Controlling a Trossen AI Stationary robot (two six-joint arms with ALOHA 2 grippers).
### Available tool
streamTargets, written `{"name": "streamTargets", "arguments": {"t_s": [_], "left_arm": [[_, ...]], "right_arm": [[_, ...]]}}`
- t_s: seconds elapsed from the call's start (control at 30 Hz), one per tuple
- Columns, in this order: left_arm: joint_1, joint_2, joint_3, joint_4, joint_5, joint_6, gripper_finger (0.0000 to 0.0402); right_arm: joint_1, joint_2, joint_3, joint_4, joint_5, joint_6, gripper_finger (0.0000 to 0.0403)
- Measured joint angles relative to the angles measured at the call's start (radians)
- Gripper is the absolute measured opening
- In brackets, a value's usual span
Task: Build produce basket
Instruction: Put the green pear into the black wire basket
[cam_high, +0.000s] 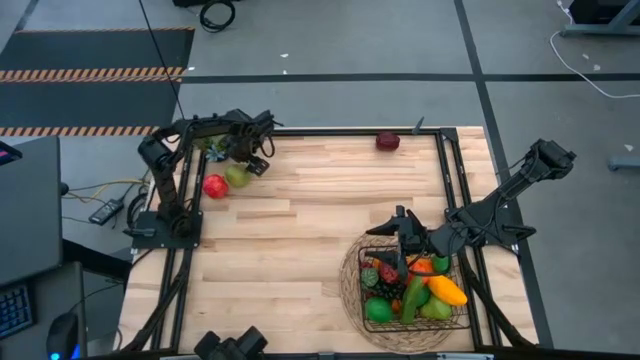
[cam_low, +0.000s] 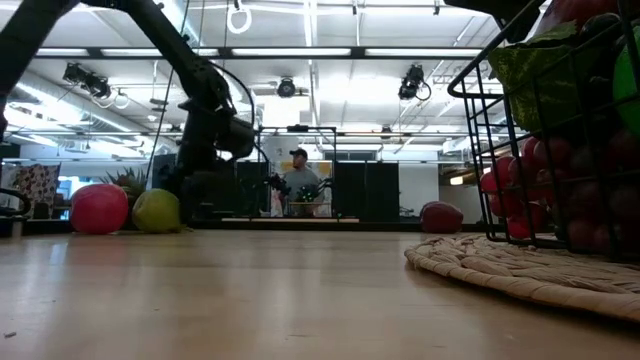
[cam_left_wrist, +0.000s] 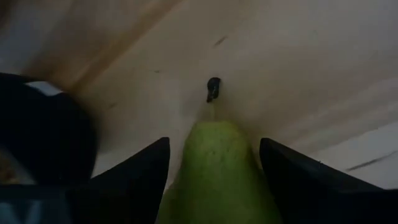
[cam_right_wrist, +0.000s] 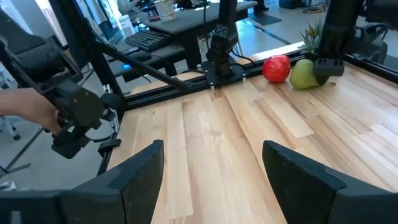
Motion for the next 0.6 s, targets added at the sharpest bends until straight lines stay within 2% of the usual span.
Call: {"name": "streamTargets", "arguments": {"t_s": [0.2, 0.4, 0.6], "left_arm": [[0.0, 0.059, 0.003, -0.002, 0.009, 0.0, 0.0253], [0.0, 0.062, 0.003, -0.002, 0.011, 0.001, 0.0246], [-0.023, 0.061, 0.003, -0.008, 0.005, 0.053, 0.0187]], "right_arm": [[0.0, 0.0, 0.0, 0.0, 0.0, 0.0, 0.0275], [0.0, 0.0, 0.0, -0.001, 0.0, -0.008, 0.0275], [0.0, 0.0, 0.0, -0.001, -0.001, -0.008, 0.0275]]}}
